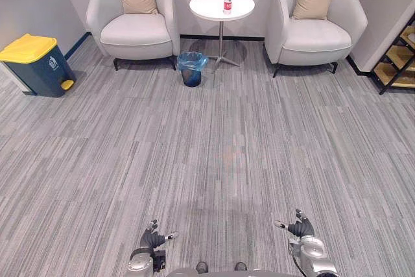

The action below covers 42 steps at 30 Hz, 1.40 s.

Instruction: Gather rubbish on tea table into small bin, then transfer packed bag to large trash can.

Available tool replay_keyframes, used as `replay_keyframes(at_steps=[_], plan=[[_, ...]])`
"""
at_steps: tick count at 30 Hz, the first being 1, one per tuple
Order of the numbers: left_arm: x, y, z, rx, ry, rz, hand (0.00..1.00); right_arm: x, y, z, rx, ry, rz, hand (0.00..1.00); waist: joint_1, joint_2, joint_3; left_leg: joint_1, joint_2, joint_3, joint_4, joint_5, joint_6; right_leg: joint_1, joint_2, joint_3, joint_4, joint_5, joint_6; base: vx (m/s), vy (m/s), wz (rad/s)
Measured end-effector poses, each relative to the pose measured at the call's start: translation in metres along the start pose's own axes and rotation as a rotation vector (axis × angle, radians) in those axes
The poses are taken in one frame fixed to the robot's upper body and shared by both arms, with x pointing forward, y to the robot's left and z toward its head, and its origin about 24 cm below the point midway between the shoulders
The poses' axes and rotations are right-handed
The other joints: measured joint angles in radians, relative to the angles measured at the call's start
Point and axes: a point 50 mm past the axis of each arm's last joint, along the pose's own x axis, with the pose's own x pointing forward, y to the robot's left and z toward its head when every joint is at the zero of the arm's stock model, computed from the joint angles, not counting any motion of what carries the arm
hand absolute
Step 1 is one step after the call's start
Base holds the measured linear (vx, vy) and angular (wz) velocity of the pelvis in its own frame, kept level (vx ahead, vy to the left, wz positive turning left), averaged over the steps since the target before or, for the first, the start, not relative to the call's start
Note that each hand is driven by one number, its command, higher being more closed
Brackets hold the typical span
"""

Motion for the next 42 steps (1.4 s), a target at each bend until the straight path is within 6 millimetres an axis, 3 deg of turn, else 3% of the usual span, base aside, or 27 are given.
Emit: replay_keyframes(at_steps=[3, 15, 27, 42], plan=[[0.000, 0.001, -0.003, 0.001, 0.012, 0.002, 0.00, 0.000, 0.000, -0.001, -0.001, 0.003, 0.001, 0.00, 0.000, -0.002, -0.004, 0.017, 0.000, 0.002, -0.024, 0.011, -0.017, 0.008, 0.001, -0.001, -0.008, 0.001, 0.001, 0.01, -0.010, 0.00], [-0.001, -0.001, -0.007, 0.003, 0.031, -0.005, 0.00, -0.001, 0.002, -0.003, -0.002, 0.010, 0.007, 0.00, 0.000, -0.002, -0.005, 0.028, 0.010, 0.019, -0.026, 0.011, -0.017, 0.013, 0.011, 0.017, -0.010, 0.004, 0.006, -0.02, -0.011, -0.03], [-0.003, -0.002, -0.014, 0.021, 0.049, -0.009, 0.00, -0.008, 0.002, -0.023, -0.009, 0.069, 0.013, 0.00, 0.002, -0.003, -0.014, 0.035, 0.022, 0.045, -0.031, 0.011, -0.017, 0.029, 0.030, 0.040, -0.066, 0.038, -0.027, -0.03, -0.028, -0.06], [-0.004, -0.004, -0.016, 0.049, 0.056, -0.017, 0.00, -0.010, 0.000, -0.031, 0.001, 0.102, 0.009, 0.00, 0.002, 0.000, -0.016, 0.043, 0.037, 0.063, -0.052, 0.013, -0.013, 0.027, 0.046, 0.056, -0.069, 0.039, -0.026, -0.02, -0.019, -0.03]])
